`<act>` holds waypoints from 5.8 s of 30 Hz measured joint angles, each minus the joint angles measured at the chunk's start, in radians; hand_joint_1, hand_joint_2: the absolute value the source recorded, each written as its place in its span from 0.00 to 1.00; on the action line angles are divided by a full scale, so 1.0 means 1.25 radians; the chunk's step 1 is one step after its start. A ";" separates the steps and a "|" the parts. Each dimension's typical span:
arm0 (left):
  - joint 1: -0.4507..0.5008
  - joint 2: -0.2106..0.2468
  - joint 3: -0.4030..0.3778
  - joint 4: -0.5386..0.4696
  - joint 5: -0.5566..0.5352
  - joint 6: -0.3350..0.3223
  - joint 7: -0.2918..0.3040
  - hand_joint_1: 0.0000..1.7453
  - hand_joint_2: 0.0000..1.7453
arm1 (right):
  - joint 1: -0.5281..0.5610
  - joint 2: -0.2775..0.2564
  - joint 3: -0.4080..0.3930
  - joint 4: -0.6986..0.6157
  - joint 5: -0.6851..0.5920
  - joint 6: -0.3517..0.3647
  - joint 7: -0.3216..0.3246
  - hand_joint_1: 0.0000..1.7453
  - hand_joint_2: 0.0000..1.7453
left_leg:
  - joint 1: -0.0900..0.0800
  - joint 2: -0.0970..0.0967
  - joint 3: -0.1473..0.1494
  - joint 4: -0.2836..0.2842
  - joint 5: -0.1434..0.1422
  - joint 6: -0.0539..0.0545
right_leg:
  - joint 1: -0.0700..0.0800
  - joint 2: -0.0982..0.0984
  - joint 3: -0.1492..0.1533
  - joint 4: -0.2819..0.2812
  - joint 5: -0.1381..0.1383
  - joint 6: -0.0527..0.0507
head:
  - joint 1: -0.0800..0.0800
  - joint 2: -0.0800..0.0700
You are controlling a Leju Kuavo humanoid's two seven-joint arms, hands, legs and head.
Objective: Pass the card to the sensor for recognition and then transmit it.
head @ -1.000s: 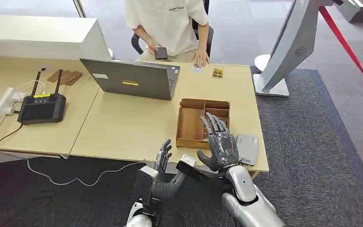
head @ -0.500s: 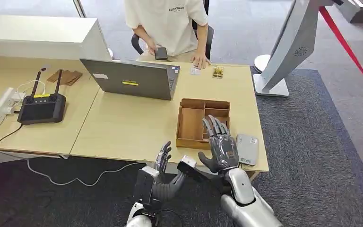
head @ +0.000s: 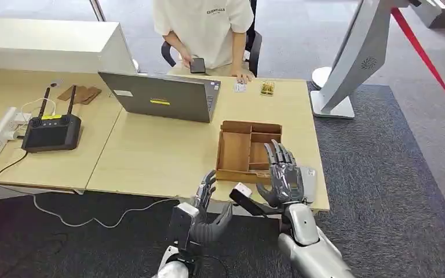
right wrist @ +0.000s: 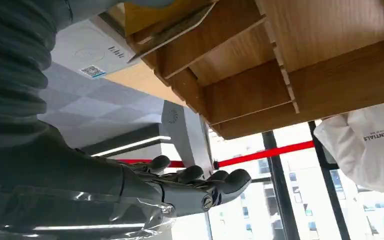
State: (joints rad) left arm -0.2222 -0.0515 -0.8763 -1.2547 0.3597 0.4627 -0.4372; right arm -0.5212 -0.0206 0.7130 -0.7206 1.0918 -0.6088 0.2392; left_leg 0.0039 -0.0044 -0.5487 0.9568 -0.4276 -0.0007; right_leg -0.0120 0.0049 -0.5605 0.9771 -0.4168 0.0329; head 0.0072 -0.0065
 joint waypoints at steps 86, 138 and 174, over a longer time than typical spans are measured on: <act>-0.018 -0.018 -0.002 0.042 -0.001 -0.012 0.003 0.00 1.00 | -0.043 0.038 -0.025 0.104 -0.037 0.042 -0.055 0.00 1.00 | 0.000 0.000 0.000 0.000 0.000 0.000 | 0.000 0.000 0.000 0.000 0.000 0.000 | 0.000 0.000; -0.021 -0.022 -0.002 0.062 0.014 -0.001 -0.010 0.00 1.00 | -0.022 -0.005 0.009 -0.105 -0.016 0.159 -0.091 0.00 1.00 | 0.000 0.000 0.000 0.000 0.000 0.000 | 0.000 0.000 0.000 0.000 0.000 0.000 | 0.000 0.000; -0.023 -0.022 -0.005 0.066 0.022 -0.014 -0.008 0.00 1.00 | -0.061 -0.032 0.020 0.059 0.008 0.106 -0.049 0.00 1.00 | 0.000 0.000 0.000 0.000 0.000 0.000 | 0.000 0.000 0.000 0.000 0.000 0.000 | 0.000 0.000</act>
State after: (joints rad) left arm -0.2511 -0.0793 -0.8831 -1.1727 0.3868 0.4456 -0.4471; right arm -0.5975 -0.0607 0.7374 -0.6473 1.1017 -0.4757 0.1774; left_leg 0.0039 -0.0043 -0.5488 0.9568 -0.4276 -0.0007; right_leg -0.0120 0.0049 -0.5605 0.9773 -0.4167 0.0329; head 0.0072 -0.0065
